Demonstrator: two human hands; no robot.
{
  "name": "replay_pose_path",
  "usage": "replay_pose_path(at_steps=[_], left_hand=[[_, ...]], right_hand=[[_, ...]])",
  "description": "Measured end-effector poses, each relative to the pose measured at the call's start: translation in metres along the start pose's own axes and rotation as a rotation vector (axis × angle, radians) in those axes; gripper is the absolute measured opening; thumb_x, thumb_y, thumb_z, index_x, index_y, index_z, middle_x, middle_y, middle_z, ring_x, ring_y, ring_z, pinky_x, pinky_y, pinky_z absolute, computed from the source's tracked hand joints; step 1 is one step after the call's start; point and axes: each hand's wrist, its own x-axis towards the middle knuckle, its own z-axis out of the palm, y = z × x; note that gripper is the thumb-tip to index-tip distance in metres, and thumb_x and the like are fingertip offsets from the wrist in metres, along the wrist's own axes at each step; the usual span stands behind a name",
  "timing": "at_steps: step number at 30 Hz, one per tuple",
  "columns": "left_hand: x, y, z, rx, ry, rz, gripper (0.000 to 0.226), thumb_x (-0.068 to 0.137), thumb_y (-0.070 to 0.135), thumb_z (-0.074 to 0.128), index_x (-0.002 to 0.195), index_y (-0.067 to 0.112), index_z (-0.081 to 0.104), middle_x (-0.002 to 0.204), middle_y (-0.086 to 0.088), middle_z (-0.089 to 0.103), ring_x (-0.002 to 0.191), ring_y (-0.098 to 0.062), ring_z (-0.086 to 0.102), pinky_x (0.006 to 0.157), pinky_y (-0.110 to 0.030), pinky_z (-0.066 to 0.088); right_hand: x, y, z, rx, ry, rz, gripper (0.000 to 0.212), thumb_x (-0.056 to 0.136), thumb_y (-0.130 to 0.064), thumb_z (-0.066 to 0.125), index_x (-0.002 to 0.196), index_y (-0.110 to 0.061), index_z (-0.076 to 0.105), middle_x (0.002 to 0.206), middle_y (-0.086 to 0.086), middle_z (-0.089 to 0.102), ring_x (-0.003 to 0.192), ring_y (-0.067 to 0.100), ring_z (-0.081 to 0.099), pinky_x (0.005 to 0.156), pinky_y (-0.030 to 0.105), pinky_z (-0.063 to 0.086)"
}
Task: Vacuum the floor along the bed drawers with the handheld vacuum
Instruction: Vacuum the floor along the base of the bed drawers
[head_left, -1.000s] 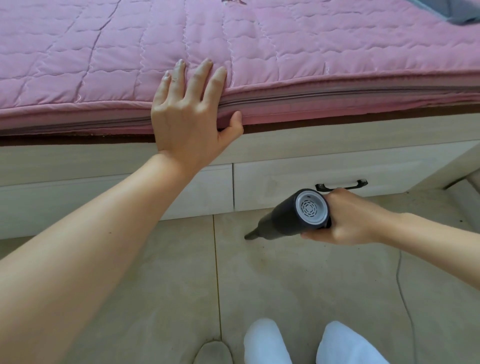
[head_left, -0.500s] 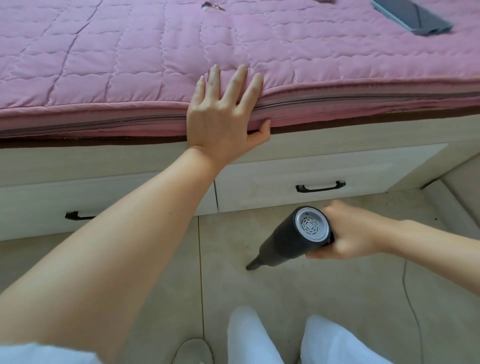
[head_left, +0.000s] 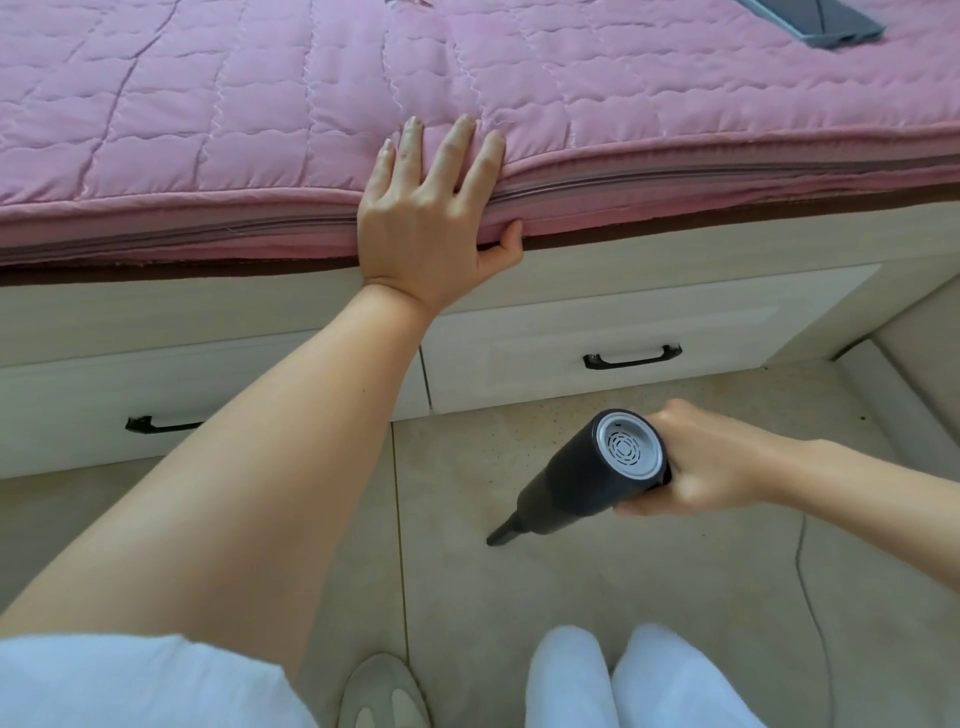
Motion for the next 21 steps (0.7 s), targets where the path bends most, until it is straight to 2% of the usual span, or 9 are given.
replay_pose_path(at_steps=[2, 5, 9, 12, 15, 18, 21], left_hand=[[0.001, 0.0, 0.0, -0.004, 0.005, 0.0, 0.057, 0.086, 0.054, 0.052, 0.128, 0.018, 0.069, 0.129, -0.008, 0.069, 0.114, -0.045, 0.065, 0.095, -0.053, 0.054], [0.0, 0.001, 0.001, -0.001, 0.019, -0.003, 0.057, 0.086, 0.054, 0.053, 0.127, 0.019, 0.07, 0.128, -0.007, 0.069, 0.114, -0.044, 0.065, 0.096, -0.052, 0.054], [-0.001, 0.0, 0.001, -0.01, 0.026, -0.01, 0.056, 0.086, 0.053, 0.054, 0.127, 0.019, 0.07, 0.128, -0.007, 0.069, 0.114, -0.044, 0.065, 0.096, -0.052, 0.054], [-0.002, 0.001, 0.001, -0.017, 0.025, -0.008, 0.056, 0.086, 0.052, 0.054, 0.128, 0.019, 0.069, 0.128, -0.007, 0.069, 0.115, -0.043, 0.065, 0.097, -0.052, 0.054], [-0.002, 0.0, 0.002, -0.008, 0.026, -0.008, 0.056, 0.086, 0.052, 0.054, 0.128, 0.019, 0.069, 0.127, -0.006, 0.069, 0.115, -0.043, 0.065, 0.097, -0.052, 0.054], [-0.002, 0.0, 0.001, -0.015, 0.023, -0.012, 0.055, 0.087, 0.052, 0.054, 0.128, 0.019, 0.069, 0.128, -0.005, 0.069, 0.115, -0.042, 0.065, 0.097, -0.052, 0.053], [-0.003, 0.0, 0.0, -0.02, 0.01, -0.016, 0.055, 0.087, 0.051, 0.054, 0.129, 0.019, 0.068, 0.129, -0.005, 0.068, 0.116, -0.042, 0.064, 0.098, -0.053, 0.053]], right_hand=[[0.002, 0.0, 0.004, -0.003, 0.036, 0.018, 0.023, 0.07, -0.047, 0.071, 0.075, -0.043, 0.049, 0.065, -0.025, 0.059, 0.067, -0.004, 0.057, 0.053, 0.016, 0.04], [0.004, -0.002, 0.006, 0.011, 0.027, 0.007, 0.027, 0.07, -0.047, 0.072, 0.071, -0.051, 0.046, 0.069, -0.033, 0.058, 0.068, -0.006, 0.057, 0.054, 0.014, 0.039], [0.003, -0.002, 0.008, 0.042, -0.02, -0.019, 0.026, 0.069, -0.042, 0.075, 0.068, -0.042, 0.049, 0.066, -0.027, 0.058, 0.064, -0.003, 0.057, 0.053, 0.012, 0.037], [-0.003, -0.004, 0.011, 0.063, -0.046, -0.024, 0.03, 0.07, -0.039, 0.075, 0.062, -0.044, 0.047, 0.059, -0.025, 0.055, 0.058, 0.0, 0.054, 0.051, 0.011, 0.034], [-0.005, -0.003, 0.014, 0.073, 0.013, -0.019, 0.024, 0.071, -0.039, 0.073, 0.065, -0.043, 0.05, 0.062, -0.024, 0.058, 0.062, -0.001, 0.058, 0.053, 0.013, 0.038], [-0.004, 0.003, 0.019, 0.078, 0.128, 0.034, 0.019, 0.07, -0.049, 0.068, 0.076, -0.036, 0.056, 0.067, -0.02, 0.063, 0.069, 0.002, 0.061, 0.06, 0.026, 0.048], [-0.003, 0.007, 0.023, 0.078, 0.213, 0.074, 0.019, 0.071, -0.049, 0.069, 0.077, -0.041, 0.053, 0.067, -0.028, 0.06, 0.071, -0.003, 0.059, 0.062, 0.027, 0.049]])
